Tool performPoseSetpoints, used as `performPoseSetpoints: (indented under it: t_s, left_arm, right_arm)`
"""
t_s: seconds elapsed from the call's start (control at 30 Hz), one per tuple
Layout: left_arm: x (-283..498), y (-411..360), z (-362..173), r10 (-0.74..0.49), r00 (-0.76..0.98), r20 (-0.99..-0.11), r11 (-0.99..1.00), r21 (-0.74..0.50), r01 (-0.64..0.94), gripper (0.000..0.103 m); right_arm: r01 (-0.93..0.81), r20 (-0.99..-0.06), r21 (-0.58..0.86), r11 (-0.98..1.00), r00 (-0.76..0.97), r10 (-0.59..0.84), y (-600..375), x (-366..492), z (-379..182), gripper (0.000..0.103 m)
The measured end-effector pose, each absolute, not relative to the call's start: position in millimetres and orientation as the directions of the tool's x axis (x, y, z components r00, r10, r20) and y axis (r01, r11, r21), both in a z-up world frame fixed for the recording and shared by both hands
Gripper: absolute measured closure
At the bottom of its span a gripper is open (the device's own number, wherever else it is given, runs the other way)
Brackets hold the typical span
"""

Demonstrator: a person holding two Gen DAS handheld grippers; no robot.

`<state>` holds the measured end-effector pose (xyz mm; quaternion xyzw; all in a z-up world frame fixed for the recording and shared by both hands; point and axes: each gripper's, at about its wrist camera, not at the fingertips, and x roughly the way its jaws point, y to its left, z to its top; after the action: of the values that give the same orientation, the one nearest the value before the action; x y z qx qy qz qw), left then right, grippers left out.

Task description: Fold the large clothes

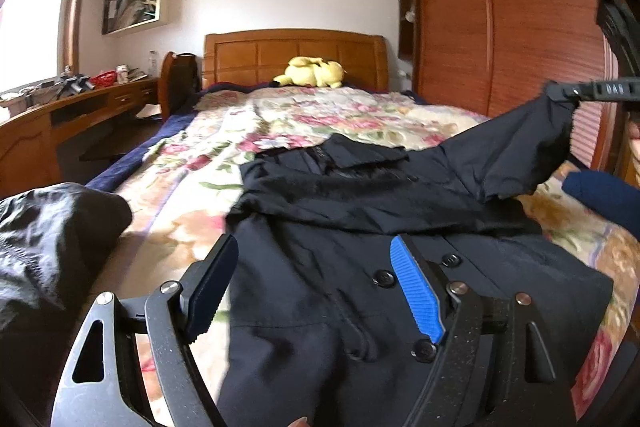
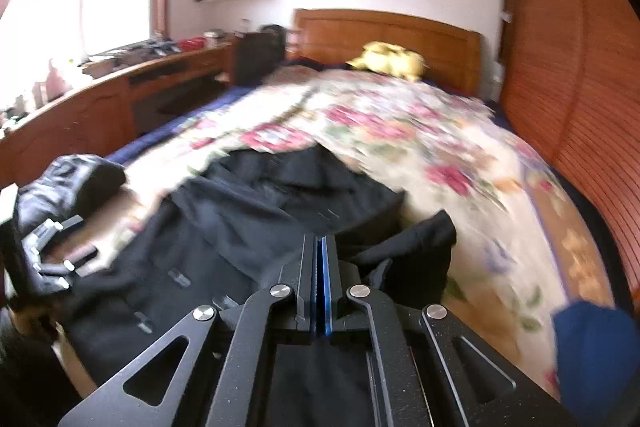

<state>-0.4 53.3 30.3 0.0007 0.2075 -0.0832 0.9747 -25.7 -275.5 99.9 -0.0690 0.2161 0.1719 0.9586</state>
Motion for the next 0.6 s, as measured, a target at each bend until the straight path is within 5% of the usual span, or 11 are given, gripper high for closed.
performPoseSetpoints:
  t_s: [0.17, 0.23, 0.3, 0.6]
  left_arm:
    - [-2, 79, 34, -0.138, 0.908, -0.395, 0.99, -0.071, 0.119, 0.024]
    - [-2, 87, 33, -0.131, 0.908, -0.398, 0.991, -0.08, 0.108, 0.024]
    - [-1, 91, 32, -0.128, 0.907, -0.402, 0.991, -0.086, 0.102, 0.024]
    - [2, 88, 31, -0.135, 0.904, -0.405, 0.991, -0.08, 0.112, 0.024]
  right_arm:
    - [-0.487, -0.46, 0.001, 0.873, 0.775, 0.433, -212, -12, 112, 0.101]
    - [-0.494, -0.465, -0.038, 0.869, 0.778, 0.422, -194, -11, 111, 0.086]
    - [-0.499, -0.463, -0.05, 0.865, 0.779, 0.423, -187, -10, 107, 0.056]
    - [-0.358, -0.531, -0.061, 0.932, 0.802, 0.273, -229, 30, 51, 0.053]
